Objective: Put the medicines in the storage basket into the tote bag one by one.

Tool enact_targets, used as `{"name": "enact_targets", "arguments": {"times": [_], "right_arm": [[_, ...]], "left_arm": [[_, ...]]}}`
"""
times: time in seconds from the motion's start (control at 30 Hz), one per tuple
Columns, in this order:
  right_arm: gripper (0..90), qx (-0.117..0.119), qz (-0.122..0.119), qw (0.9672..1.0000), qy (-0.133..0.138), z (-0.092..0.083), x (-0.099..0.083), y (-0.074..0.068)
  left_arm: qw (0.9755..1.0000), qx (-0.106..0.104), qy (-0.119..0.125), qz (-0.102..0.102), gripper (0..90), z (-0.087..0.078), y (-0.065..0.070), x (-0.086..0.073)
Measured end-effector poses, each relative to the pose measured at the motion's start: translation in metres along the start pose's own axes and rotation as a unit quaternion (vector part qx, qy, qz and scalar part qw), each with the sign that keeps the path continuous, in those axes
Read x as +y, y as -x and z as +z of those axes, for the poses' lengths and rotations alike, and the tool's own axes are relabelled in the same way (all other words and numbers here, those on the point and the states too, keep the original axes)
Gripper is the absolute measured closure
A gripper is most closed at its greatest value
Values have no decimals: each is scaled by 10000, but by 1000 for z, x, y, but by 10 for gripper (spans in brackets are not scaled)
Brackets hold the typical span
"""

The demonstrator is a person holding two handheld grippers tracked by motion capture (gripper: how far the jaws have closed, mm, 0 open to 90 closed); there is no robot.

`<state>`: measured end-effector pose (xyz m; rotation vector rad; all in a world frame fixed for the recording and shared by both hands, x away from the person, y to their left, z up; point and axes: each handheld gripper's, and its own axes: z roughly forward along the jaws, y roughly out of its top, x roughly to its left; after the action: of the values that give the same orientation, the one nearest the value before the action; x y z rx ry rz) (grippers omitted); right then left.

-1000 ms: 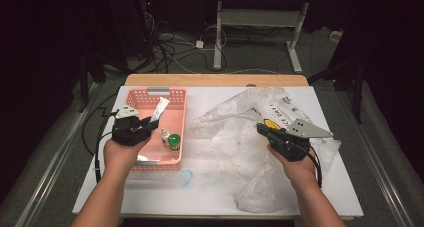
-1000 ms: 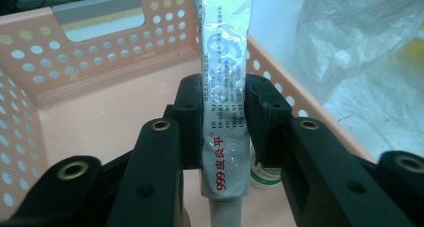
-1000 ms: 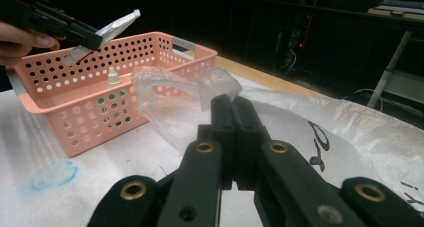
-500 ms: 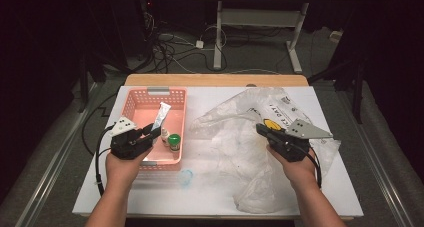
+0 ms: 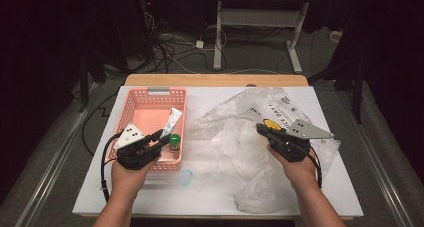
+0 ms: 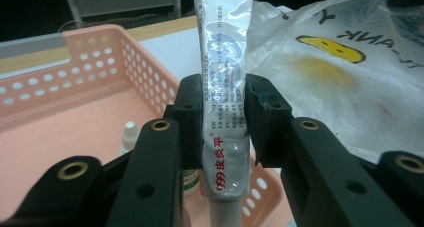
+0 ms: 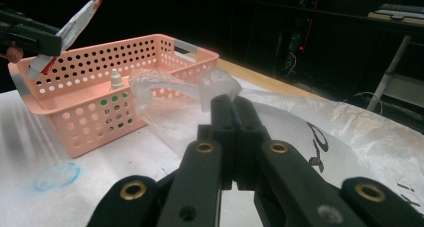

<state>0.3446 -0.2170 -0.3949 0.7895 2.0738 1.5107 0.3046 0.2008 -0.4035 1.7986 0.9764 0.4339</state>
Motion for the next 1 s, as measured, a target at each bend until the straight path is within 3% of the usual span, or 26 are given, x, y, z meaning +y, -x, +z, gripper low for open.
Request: {"name": "enact_targets", "arguments": {"times": [0.3,0.5,1.0], "right_arm": [[900,9,36,10000,20,-1,0,1],[900,13,39,10000,46,-2,1,1],[900,26,-1,10000,63,0,2,-3]], "left_arm": [[9988,-479,-99,87,682,13,20,-4],[9968,-731,-200,270,682,25,38,-6],[9925,-1097,-340,410,682,47,64,-11]]}}
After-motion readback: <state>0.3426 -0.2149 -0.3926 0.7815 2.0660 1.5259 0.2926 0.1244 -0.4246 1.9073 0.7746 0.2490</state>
